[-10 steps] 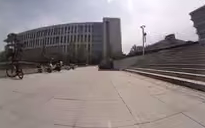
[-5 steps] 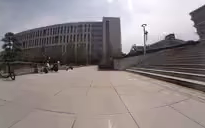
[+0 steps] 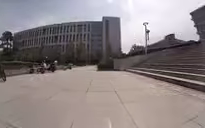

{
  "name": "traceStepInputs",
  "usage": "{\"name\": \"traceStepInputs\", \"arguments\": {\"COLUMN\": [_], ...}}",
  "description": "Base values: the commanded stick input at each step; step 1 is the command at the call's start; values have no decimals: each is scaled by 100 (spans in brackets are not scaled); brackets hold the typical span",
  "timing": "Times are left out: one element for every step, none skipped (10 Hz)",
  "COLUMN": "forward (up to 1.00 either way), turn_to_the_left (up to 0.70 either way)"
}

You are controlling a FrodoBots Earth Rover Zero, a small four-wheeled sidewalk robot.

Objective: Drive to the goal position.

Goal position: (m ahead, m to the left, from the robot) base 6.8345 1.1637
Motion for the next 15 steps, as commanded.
{"name": "traceStepInputs", "arguments": {"forward": [100,100,100,100,100,100,100,100,100,100,100,100,100,100,100], "turn_to_the_left": [0,0,0,0,0,0,0,0,0,0,0,0,0,24,39]}}
